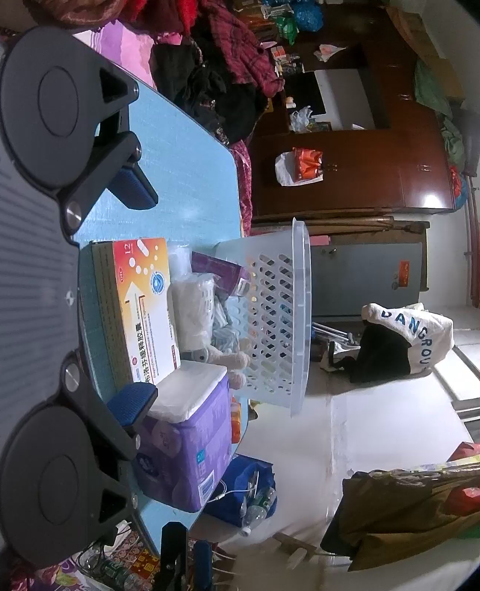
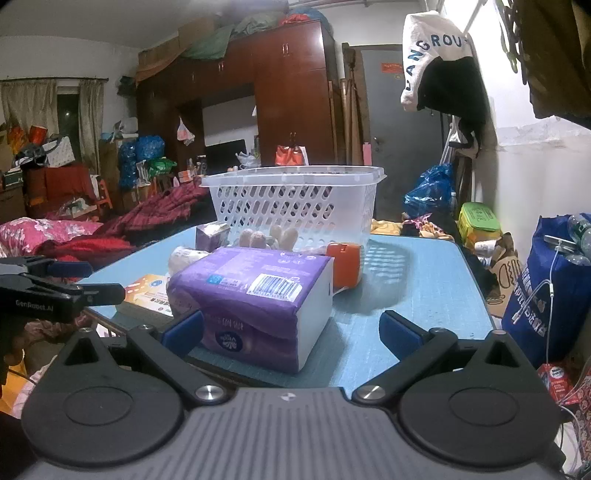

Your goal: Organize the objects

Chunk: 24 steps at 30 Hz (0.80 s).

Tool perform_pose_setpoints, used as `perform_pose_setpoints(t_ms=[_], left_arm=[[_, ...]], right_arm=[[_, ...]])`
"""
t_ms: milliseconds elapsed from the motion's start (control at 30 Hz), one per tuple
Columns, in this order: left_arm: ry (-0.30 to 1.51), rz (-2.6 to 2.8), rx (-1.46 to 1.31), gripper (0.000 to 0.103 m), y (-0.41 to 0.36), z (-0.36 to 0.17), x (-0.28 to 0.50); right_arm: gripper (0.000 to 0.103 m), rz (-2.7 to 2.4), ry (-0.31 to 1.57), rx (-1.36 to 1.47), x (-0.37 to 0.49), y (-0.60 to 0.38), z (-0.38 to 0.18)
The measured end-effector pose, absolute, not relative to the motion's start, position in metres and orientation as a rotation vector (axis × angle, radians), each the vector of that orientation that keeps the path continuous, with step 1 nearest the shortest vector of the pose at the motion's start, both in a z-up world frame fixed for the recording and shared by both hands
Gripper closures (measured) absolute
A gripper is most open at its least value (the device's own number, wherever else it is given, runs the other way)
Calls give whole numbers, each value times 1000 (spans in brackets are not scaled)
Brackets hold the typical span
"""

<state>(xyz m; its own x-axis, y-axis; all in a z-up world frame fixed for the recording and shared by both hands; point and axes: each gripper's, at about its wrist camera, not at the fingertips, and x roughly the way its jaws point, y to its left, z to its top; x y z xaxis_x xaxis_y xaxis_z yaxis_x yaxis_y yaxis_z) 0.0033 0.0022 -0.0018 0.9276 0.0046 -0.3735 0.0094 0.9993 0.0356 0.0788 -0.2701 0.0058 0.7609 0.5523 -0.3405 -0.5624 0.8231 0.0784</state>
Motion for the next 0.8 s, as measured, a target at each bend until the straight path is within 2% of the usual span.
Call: perform_pose_setpoints(t_ms=[800], left_arm=[[358,-3,47,2,-1,0,0]], right_arm=[[0,607,358,-31,78,-268,5]])
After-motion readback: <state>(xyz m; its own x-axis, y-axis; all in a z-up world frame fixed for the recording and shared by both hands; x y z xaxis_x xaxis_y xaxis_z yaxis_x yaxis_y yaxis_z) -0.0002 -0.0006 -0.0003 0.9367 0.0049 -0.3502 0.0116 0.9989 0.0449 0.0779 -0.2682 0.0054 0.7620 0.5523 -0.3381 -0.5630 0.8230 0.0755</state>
